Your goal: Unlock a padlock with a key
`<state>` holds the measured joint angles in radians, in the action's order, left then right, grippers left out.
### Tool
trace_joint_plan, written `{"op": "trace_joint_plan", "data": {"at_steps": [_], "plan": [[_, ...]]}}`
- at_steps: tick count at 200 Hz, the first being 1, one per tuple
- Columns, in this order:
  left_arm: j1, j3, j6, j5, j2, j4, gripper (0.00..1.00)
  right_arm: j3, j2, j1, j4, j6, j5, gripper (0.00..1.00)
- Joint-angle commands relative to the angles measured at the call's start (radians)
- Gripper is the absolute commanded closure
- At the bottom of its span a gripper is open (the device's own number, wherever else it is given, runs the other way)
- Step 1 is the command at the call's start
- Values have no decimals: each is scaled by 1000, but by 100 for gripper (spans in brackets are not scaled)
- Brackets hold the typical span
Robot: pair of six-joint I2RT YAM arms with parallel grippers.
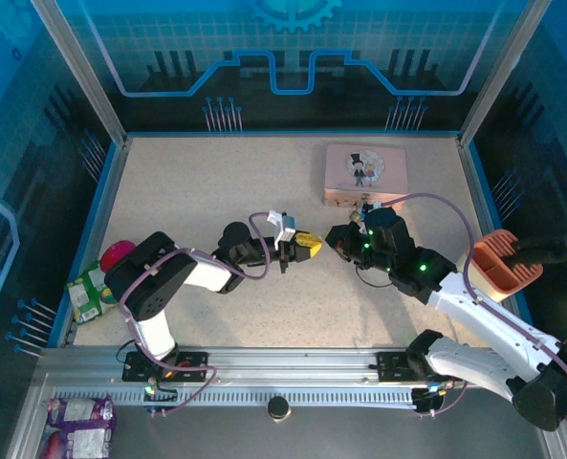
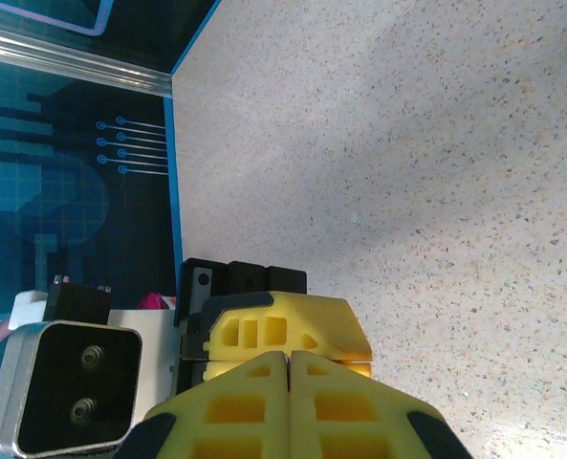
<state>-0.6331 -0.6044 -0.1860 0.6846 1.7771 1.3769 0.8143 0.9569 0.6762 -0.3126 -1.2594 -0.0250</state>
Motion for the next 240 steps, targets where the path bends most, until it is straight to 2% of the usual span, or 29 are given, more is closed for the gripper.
{"op": "trace_joint_plan", "data": {"at_steps": [1, 27, 38, 45, 48, 69, 90, 125, 151, 179, 240], "plan": [[27, -9, -37, 5, -30, 24, 100, 8, -1, 10, -4, 15, -34, 100], [36, 13, -42, -35, -62, 12, 100, 14, 0, 9, -21, 51, -66, 100], [37, 19, -39, -64, -87, -31, 100, 17, -3, 7, -24, 80, -76, 92], [38, 23, -35, -84, -113, -83, 100, 22, -5, 2, -34, 104, -87, 84], [37, 23, -30, -88, -129, -109, 100, 24, -7, -2, -39, 120, -94, 77], [37, -12, 52, -128, -261, -450, 100, 25, -23, -38, -81, 215, -154, 48], [33, -101, 166, -222, -380, -866, 100, -32, -70, -80, -27, 334, -210, 37], [12, -381, 367, -329, -447, -1574, 100, -172, -165, -95, 257, 608, -122, 36], [-25, -567, 526, -413, -439, -1934, 100, -239, -191, -89, 369, 682, -44, 36], [-30, -668, 604, -424, -441, -2085, 100, -356, -183, -60, 623, 694, 51, 39], [-75, -727, 732, -355, -426, -2215, 100, -505, -88, 63, 1028, 842, 146, 42]]}}
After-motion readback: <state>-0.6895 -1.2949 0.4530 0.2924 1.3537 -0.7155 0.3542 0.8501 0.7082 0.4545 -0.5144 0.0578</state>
